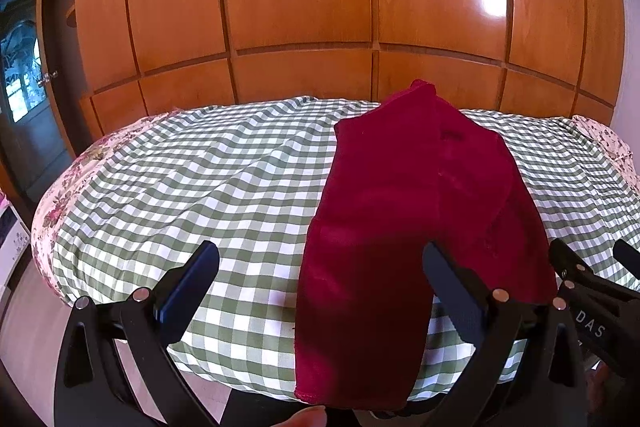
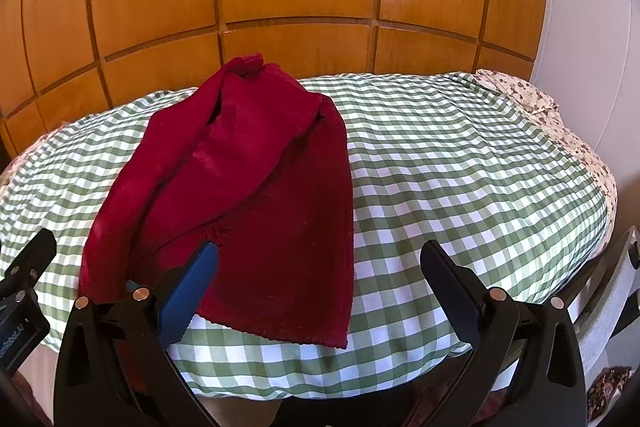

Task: Fold small clothes

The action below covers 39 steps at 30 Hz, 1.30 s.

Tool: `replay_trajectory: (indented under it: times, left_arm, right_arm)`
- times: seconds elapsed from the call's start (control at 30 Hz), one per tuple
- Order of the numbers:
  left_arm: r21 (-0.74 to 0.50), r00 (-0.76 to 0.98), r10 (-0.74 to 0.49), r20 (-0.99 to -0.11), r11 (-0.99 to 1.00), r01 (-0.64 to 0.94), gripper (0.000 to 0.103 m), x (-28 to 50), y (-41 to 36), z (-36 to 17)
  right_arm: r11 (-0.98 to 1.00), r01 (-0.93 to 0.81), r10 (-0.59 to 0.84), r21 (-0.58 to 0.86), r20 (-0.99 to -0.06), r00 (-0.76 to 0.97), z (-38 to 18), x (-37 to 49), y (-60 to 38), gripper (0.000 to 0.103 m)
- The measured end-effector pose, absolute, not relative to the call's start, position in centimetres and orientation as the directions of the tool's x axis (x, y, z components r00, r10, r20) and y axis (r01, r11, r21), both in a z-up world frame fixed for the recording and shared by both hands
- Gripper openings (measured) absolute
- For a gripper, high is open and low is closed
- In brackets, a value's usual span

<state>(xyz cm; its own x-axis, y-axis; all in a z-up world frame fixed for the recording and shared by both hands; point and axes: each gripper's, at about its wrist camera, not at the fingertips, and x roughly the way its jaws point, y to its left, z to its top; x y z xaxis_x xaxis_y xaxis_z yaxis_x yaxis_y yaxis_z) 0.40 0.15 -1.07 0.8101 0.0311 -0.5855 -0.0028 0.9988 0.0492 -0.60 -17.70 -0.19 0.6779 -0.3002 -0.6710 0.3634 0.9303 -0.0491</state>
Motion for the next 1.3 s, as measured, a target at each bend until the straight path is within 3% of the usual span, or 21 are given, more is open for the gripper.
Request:
replay_trajectory:
  times: [0.37, 1.3]
  left_arm:
    - [0.036, 0.848, 0.031, -0.529, 0.999, -0.014, 0.101, -0.7, 0.4, 0.5]
    - [0.058, 0.823, 0.035, -0.567, 0.998, -0.003, 0.101, -0.2, 0.1, -0.4]
  right_arm:
    - [0.934, 0.353, -0.316, -0.054, -0.589, 0.744, 1.9, -1.8, -16.8, 0.100]
    - [0.935, 0.351, -0.299, -0.044, -0.630, 0.717, 1.0, -1.3, -17.2, 0.100]
